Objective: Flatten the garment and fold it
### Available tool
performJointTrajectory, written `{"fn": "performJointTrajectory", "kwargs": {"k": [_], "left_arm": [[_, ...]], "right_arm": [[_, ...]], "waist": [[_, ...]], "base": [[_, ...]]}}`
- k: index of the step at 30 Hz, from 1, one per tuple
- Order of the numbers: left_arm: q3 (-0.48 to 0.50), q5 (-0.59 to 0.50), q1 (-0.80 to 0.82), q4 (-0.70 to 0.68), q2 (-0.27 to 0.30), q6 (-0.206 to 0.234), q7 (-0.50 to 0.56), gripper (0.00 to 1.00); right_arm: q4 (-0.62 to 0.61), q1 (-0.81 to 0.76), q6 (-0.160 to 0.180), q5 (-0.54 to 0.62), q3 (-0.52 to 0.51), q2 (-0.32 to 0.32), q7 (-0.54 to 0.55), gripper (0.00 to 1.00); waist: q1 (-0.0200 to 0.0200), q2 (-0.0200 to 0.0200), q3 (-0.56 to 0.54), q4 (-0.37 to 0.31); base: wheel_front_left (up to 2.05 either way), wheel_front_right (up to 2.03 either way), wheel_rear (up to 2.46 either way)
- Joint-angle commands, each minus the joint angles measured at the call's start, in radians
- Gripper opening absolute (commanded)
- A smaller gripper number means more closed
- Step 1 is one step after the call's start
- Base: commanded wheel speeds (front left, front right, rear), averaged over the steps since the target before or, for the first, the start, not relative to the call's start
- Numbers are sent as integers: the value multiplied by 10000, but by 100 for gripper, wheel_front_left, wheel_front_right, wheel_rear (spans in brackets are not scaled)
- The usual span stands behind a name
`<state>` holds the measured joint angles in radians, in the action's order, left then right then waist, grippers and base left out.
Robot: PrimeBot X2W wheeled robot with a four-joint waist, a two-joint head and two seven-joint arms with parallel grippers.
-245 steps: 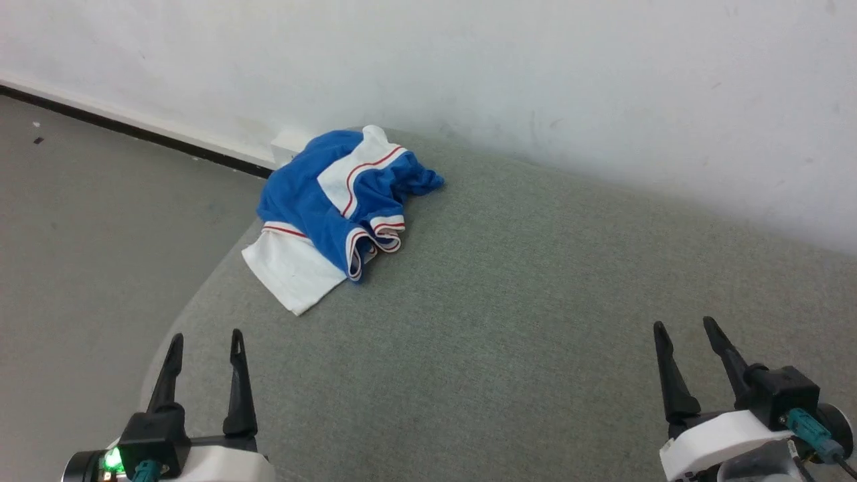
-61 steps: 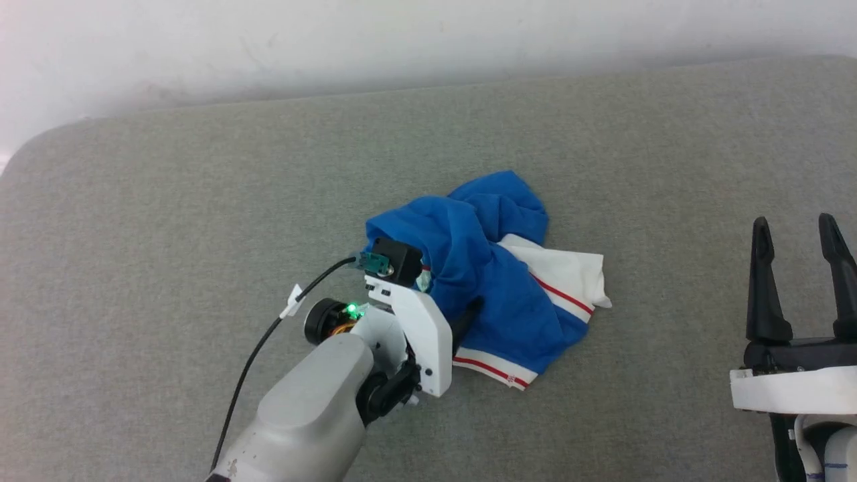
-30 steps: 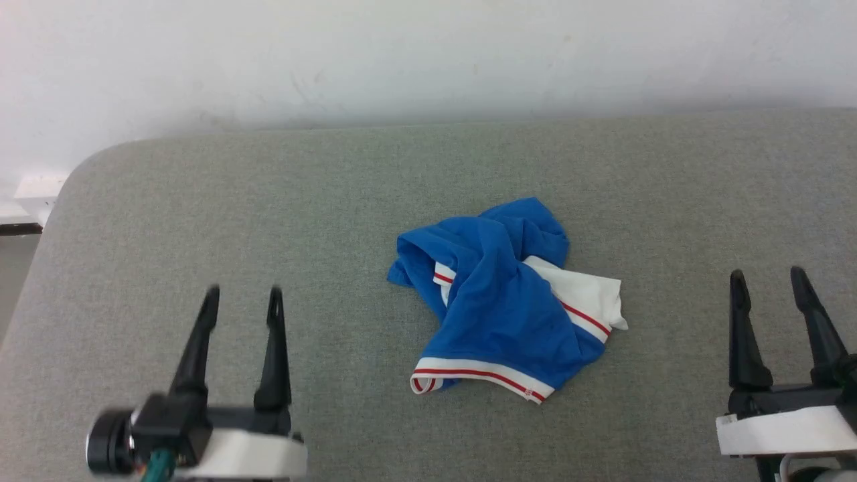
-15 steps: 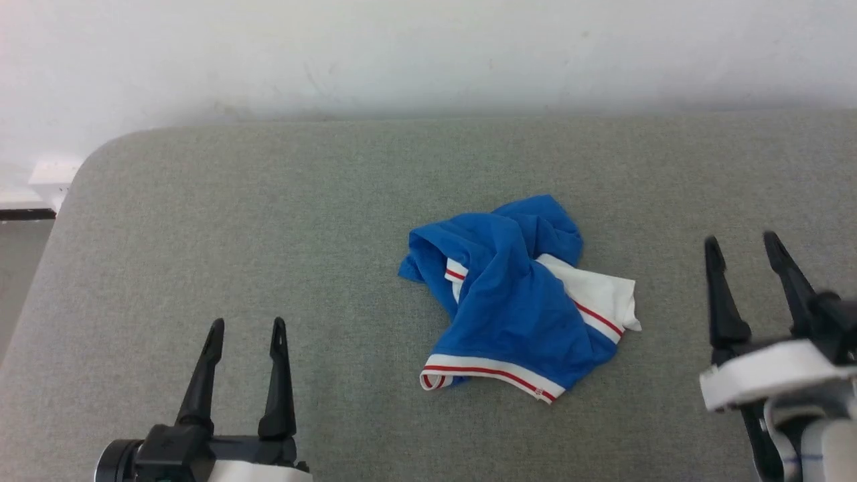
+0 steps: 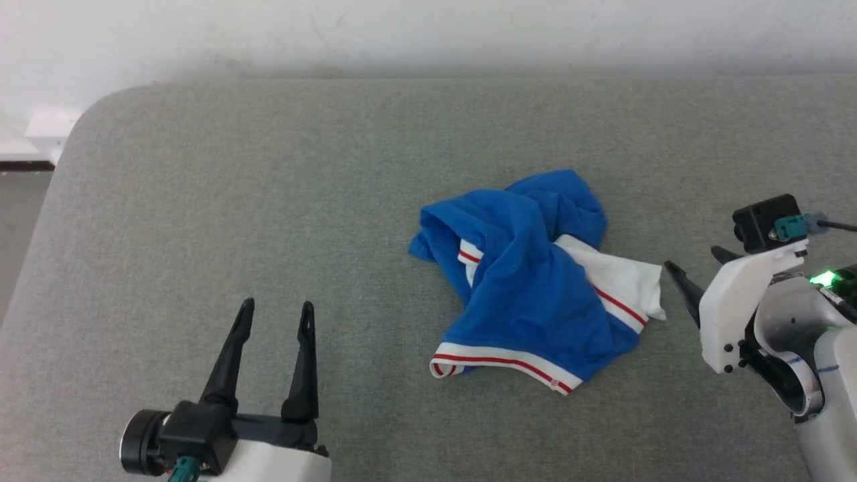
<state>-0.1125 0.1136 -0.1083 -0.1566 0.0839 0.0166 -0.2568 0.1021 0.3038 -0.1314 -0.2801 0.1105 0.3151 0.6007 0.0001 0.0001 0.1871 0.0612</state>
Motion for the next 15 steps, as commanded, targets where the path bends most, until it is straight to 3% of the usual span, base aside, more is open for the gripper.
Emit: {"fn": "performJointTrajectory", "kwargs": {"k": [1,12,13,14,15], "left_arm": [[6,-44,205,82,-74,-100,-49,100],[32,-97,747,455,-249,-517,-49,100],[56,-87,780,468,-258,-527,-49,100],[80,-80,800,476,-267,-531,-49,100],[106,-73,809,481,-274,-534,-49,100]], "right_arm": [[146,239,7,-143,187,134,248,100],[1810,1150,7,-1322,1734,726,1073,100],[1941,1189,7,-1388,1878,739,1090,67],[2057,1215,7,-1483,1988,722,1098,21],[2150,1237,7,-1573,2053,698,1103,0]], "waist": [[-1,-1,282,265],[-1,-1,932,819],[-1,-1,960,849],[-1,-1,973,860],[-1,-1,988,860]], "base": [[0,0,0],[0,0,0],[0,0,0],[0,0,0],[0,0,0]]}}
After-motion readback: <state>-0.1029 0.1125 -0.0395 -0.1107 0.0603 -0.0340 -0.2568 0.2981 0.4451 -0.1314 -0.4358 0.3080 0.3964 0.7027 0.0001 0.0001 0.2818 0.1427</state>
